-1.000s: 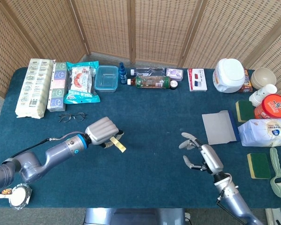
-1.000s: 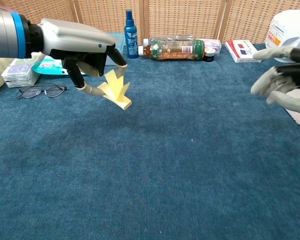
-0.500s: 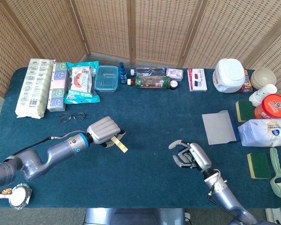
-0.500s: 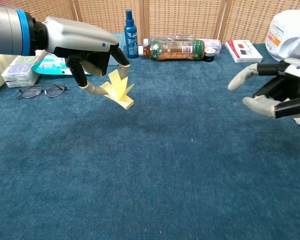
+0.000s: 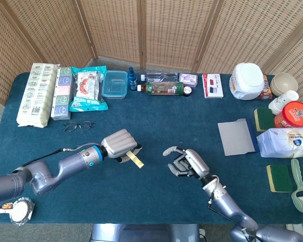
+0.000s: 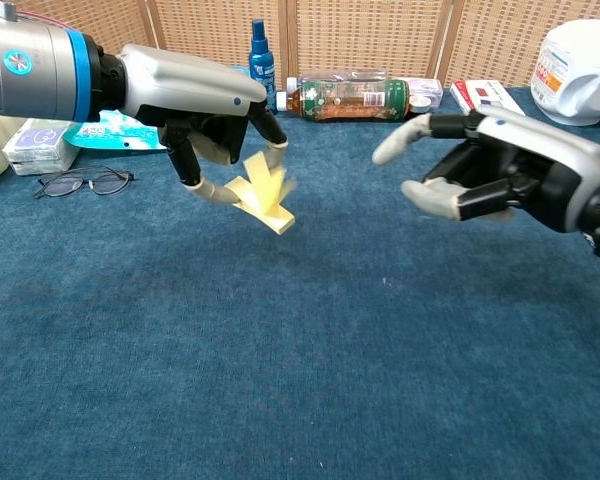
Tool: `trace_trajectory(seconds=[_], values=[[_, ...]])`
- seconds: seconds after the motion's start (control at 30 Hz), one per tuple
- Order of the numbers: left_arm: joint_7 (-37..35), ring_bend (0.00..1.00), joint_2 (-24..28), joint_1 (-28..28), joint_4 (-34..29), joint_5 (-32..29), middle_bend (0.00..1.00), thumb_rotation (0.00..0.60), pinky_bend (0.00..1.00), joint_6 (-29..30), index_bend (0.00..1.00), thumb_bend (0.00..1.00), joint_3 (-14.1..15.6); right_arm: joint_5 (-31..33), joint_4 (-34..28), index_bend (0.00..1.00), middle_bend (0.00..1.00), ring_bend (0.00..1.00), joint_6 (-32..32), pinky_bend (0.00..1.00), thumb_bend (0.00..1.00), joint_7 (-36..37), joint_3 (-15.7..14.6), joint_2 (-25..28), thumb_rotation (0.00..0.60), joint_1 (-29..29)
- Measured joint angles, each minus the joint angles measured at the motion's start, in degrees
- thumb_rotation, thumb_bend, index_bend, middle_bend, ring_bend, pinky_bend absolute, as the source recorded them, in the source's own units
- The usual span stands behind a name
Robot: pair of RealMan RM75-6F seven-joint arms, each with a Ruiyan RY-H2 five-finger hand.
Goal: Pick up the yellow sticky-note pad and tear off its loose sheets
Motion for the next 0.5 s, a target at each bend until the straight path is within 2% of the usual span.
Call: trace_trajectory(seconds=[0.5], values=[[-0.7, 1.00, -0.8, -1.0, 0.6, 0.1, 0.99, 0.600, 1.00, 0.8, 0.66, 0.32, 0.7, 0.5, -1.8, 0.26, 1.00, 1.00, -4.9, 1.00, 0.46, 0.5, -0.9, -0.4, 0.600, 4.7]])
